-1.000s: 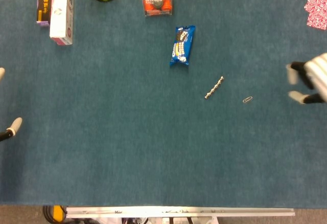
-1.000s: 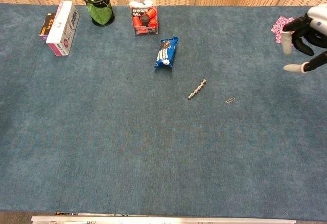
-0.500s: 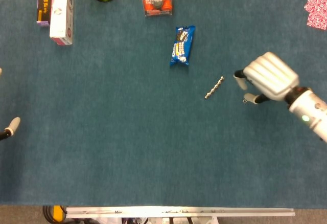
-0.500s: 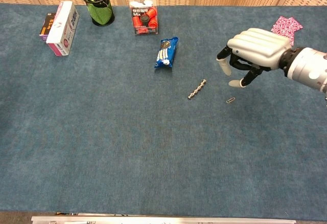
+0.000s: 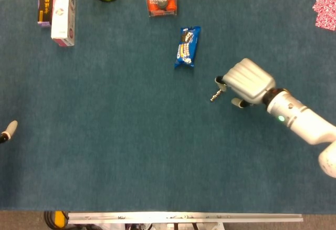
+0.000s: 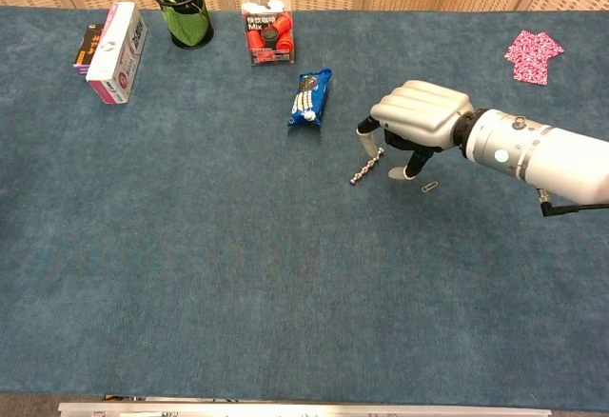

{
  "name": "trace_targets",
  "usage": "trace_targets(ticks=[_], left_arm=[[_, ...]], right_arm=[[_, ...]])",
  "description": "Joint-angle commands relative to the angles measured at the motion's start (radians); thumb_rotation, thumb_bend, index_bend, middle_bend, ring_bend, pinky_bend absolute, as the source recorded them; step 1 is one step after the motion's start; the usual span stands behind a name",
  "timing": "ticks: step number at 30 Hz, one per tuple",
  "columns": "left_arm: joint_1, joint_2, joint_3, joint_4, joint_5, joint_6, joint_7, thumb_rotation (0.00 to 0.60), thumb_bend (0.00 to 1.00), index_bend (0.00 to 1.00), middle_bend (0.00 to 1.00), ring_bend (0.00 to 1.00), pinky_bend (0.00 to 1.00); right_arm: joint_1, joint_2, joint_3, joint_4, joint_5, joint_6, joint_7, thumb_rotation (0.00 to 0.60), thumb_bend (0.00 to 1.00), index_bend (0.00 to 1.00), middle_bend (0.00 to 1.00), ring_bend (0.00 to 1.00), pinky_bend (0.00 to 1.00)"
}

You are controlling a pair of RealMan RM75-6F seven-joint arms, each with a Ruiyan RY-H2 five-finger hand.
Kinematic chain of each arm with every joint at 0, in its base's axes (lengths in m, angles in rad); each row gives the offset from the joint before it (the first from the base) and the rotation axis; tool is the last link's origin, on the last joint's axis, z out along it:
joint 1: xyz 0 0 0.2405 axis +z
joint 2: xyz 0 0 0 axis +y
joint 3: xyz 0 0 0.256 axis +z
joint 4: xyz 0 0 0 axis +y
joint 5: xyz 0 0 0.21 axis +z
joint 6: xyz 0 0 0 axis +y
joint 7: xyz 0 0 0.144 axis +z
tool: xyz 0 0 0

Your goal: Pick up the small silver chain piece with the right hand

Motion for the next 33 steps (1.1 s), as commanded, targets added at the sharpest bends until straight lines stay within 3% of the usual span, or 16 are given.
trace_targets(ticks=[1,17,24,33], left_arm=[[0.0,0.0,0.0,0.0,0.0,-0.001,0.0,0.6,0.2,0.04,0.07,0.04,0.01],[0.003,0.002,-0.002,0.009,-0.003,0.0,-0.012,0.6,0.2,0.04,0.07,0.04,0.01],[0.005,-0.001,-0.004,0.017,-0.006,0.0,-0.02,0.6,0.2,0.04,0.07,0.04,0.01],[0.009,-0.004,-0.005,0.022,-0.008,0.005,-0.025,0.6,0.2,0.04,0.07,0.04,0.01]], right_arm=[[0.018,-0.026,-0.004,0.028,0.014,-0.012,-0.014,0.6,0.19,0.5,0.96,1.0,1.0],[0.083,-0.142,-0.016,0.153,0.063,-0.048,-0.004,0.6,0.21,0.5,0.96,1.0,1.0],[0.094,-0.154,-0.024,0.163,0.076,-0.05,0.003,0.6,0.27,0.5,0.96,1.0,1.0],[0.102,-0.163,-0.039,0.171,0.093,-0.053,0.001,0.6,0.27,0.5,0.96,1.0,1.0]])
